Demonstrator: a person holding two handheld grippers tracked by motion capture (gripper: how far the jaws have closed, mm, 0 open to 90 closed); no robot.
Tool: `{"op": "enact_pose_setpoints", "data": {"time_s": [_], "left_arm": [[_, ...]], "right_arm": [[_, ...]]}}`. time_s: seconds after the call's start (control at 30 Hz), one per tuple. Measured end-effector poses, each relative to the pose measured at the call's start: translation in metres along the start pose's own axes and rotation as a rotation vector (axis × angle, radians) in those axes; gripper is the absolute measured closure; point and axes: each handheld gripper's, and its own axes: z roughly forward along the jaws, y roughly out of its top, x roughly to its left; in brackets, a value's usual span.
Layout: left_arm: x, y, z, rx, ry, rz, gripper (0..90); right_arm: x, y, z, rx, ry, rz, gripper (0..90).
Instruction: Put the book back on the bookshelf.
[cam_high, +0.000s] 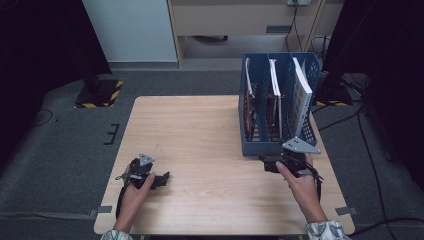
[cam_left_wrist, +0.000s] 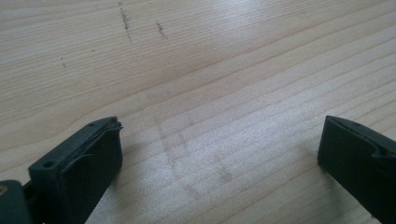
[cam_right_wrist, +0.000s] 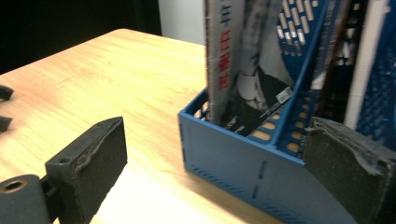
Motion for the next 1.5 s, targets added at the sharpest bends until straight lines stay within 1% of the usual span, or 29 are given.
{"op": "enact_pose_setpoints", "data": {"time_s": [0.03, 0.13, 0.2, 0.33, 0.4, 0.43, 0.47, 0.5, 0.53, 0.6, 0.93, 1.07, 1.13, 1.17, 1.23, 1.3, 1.4, 1.5], "left_arm": [[0.000, 0.000, 0.000, 0.000, 0.000, 0.000, 0.0], [-0.001, 0.000, 0.000, 0.000, -0.002, 0.003, 0.0], [-0.001, 0.000, 0.000, 0.000, -0.004, 0.005, 0.0], [-0.002, 0.000, 0.000, 0.000, -0.009, 0.008, 0.0], [-0.002, 0.000, 0.000, -0.002, -0.010, 0.009, 0.0], [-0.002, 0.000, 0.000, -0.002, -0.010, 0.009, 0.0], [-0.002, 0.000, 0.000, -0.002, -0.011, 0.010, 0.0], [-0.002, 0.000, 0.000, -0.002, -0.011, 0.010, 0.0], [-0.002, 0.000, 0.000, -0.002, -0.011, 0.010, 0.0], [-0.003, 0.000, 0.000, -0.001, -0.012, 0.012, 0.0], [-0.003, 0.000, 0.000, 0.001, -0.014, 0.015, 0.0], [-0.004, 0.000, -0.001, 0.000, -0.015, 0.015, 0.0], [-0.004, -0.001, 0.000, -0.001, -0.015, 0.015, 0.0], [-0.004, -0.001, 0.000, -0.001, -0.015, 0.015, 0.0], [-0.004, -0.001, 0.000, -0.001, -0.015, 0.015, 0.0], [-0.004, -0.001, 0.000, -0.001, -0.016, 0.015, 0.0], [-0.004, -0.001, 0.000, -0.001, -0.016, 0.016, 0.0], [-0.004, -0.001, 0.000, -0.001, -0.016, 0.017, 0.0]], "right_arm": [[0.000, 0.000, 0.000, 0.000, 0.000, 0.000, 6.7], [0.007, -0.001, 0.001, 0.014, 0.024, -0.011, 6.7], [0.008, -0.001, 0.002, 0.013, 0.029, -0.011, 6.7], [0.016, -0.001, 0.005, 0.024, 0.055, -0.015, 6.7], [0.022, -0.002, 0.008, 0.029, 0.077, -0.018, 6.6], [0.022, -0.002, 0.008, 0.029, 0.077, -0.018, 6.6], [0.024, -0.002, 0.009, 0.032, 0.080, -0.023, 6.7], [0.029, -0.003, 0.012, 0.044, 0.099, -0.038, 6.7], [0.029, -0.003, 0.012, 0.044, 0.099, -0.038, 6.7], [0.035, -0.004, 0.017, 0.061, 0.117, -0.050, 6.6], [0.047, -0.007, 0.023, 0.086, 0.157, -0.075, 6.7], [0.059, -0.011, 0.029, 0.119, 0.202, -0.085, 6.7], [0.061, -0.012, 0.030, 0.124, 0.210, -0.088, 6.7], [0.065, -0.016, 0.034, 0.150, 0.226, -0.106, 6.7], [0.067, -0.017, 0.035, 0.160, 0.230, -0.112, 6.7], [0.073, -0.019, 0.039, 0.177, 0.248, -0.121, 6.7], [0.078, -0.021, 0.044, 0.205, 0.270, -0.132, 6.7], [0.080, -0.021, 0.046, 0.210, 0.277, -0.134, 7.0]]}}
